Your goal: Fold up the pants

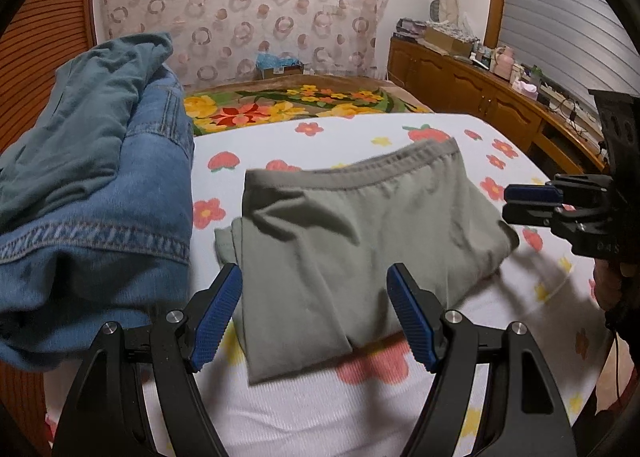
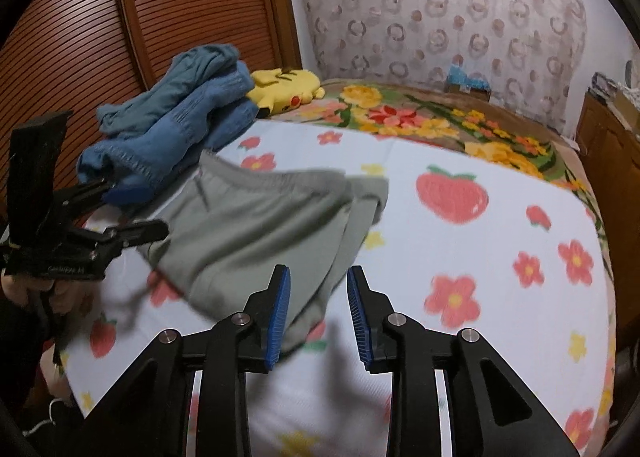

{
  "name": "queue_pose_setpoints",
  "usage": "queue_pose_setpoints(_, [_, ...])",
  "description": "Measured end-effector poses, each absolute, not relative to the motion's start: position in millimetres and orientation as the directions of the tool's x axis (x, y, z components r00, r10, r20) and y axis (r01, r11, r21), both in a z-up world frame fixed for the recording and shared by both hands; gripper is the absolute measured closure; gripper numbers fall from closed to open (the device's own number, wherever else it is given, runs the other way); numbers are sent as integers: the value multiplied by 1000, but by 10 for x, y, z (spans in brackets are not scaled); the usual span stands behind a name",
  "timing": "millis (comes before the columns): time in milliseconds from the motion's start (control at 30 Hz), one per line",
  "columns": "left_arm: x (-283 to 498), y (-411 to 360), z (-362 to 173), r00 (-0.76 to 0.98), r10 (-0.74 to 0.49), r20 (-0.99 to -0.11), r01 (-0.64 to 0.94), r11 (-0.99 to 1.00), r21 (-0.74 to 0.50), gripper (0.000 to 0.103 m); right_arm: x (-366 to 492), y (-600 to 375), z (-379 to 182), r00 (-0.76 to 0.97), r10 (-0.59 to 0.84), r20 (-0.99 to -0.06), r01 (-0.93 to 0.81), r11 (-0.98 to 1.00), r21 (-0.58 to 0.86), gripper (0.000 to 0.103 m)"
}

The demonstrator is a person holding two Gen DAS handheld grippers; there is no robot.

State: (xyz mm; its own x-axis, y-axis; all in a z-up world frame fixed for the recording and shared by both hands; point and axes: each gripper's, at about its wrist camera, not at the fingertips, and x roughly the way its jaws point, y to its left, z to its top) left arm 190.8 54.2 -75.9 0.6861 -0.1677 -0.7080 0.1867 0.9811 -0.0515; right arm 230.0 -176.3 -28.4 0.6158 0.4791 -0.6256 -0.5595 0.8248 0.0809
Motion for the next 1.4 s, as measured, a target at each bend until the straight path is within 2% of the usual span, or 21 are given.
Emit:
queue_pose_setpoints(300, [1750, 640, -857, 664, -140, -734, 162, 986, -42, 27, 2168, -1664, -360, 580, 489, -651, -584, 807, 85, 72])
queue_pose_setpoints(433, [1693, 704, -877, 659, -173, -732, 174, 982, -75, 27, 2211, -1664, -413, 573, 474, -668, -581, 810, 77, 72])
queue_pose_setpoints(633, [1676, 737, -919, 656, -165, -737, 168, 983, -71, 38, 2233, -1692, -421, 569, 466, -678, -573, 815, 80, 72])
queue_pose_setpoints(700, [1687, 730, -942, 650, -163, -742, 171, 983, -66, 46, 2226, -1693, -417, 570, 464, -678, -572, 817, 77, 72])
queue_pose_setpoints(900, [1702, 749, -989, 634, -145, -759, 161, 985, -54, 50, 2224, -1635, -424, 575, 464, -674, -572, 817, 75, 72])
queue_pose_setpoints(933, [1700, 752, -990, 634, -144, -760, 159, 986, -54, 50, 2231, -1636, -429, 576, 469, -670, -571, 817, 80, 73])
queue_pose_setpoints(1000, [1691, 775, -997, 630, -141, -763, 155, 986, -53, 51, 2225, -1662, -409, 577, 488, -655, -579, 810, 95, 90])
queue_pose_setpoints(1033, [1689, 785, -1000, 629, -137, -766, 151, 987, -52, 51, 2209, -1685, -387, 588, 490, -644, -575, 813, 94, 93])
queue_pose_setpoints(1167, [1681, 816, -1033, 619, -133, -774, 144, 988, -55, 52, 2135, -1875, -221, 643, 493, -586, -542, 834, 106, 94])
queue_pose_setpoints(1267, [1677, 794, -1024, 623, -145, -769, 154, 986, -61, 52, 2105, -1908, -229, 641, 489, -592, -535, 837, 112, 94])
queue_pose_setpoints(1400, [1708, 744, -1034, 622, -166, -765, 178, 982, -68, 64, 2029, -1862, -300, 646, 463, -607, -534, 842, 75, 94])
